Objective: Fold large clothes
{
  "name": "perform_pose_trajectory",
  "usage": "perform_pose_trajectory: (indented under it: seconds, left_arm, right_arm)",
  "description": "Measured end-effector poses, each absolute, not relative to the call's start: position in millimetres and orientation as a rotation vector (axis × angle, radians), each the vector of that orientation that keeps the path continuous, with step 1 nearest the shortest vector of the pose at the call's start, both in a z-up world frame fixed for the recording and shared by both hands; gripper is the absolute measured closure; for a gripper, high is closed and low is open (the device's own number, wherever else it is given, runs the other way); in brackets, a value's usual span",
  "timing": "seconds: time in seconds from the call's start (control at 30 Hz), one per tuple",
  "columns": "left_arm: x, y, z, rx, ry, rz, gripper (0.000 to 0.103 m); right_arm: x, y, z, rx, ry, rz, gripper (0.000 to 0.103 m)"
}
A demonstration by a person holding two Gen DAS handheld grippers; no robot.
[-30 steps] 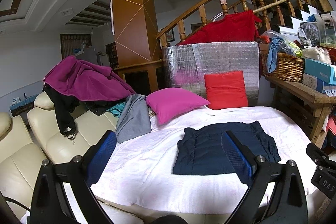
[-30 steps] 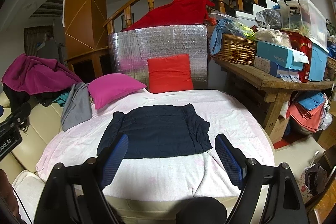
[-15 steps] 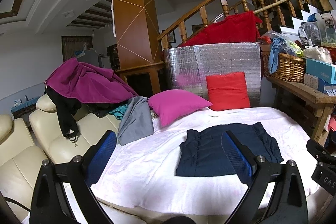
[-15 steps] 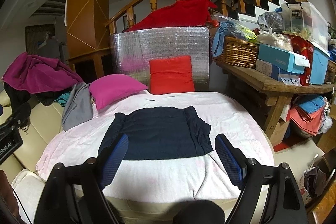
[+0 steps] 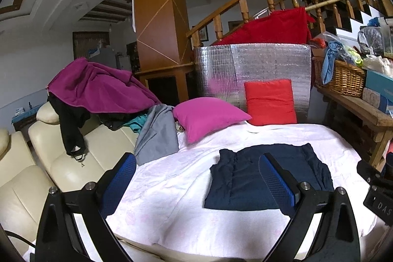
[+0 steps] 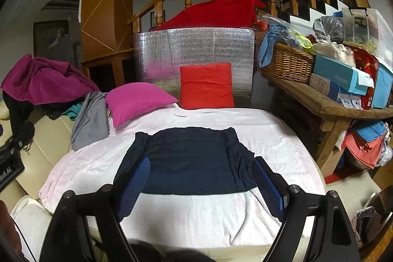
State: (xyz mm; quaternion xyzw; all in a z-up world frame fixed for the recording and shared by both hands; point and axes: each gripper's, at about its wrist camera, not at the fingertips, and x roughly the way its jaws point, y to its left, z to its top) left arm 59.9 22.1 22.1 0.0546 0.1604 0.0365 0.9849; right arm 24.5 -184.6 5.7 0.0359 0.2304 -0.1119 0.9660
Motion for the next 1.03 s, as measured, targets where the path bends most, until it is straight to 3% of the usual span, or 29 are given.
perform_pose_trajectory:
  seconds: [0.6,1.03]
  left_arm:
    - [146,22,9,0.119,0.378,0.082,0.003]
    - [232,29,-32,0.080,0.450,0.069,0.003]
  right_arm:
    - [123,-186,-14,0.057,0.545,-0.239,0.016]
    - [192,-213,-48,0.076,0.599,-0.268,0.016]
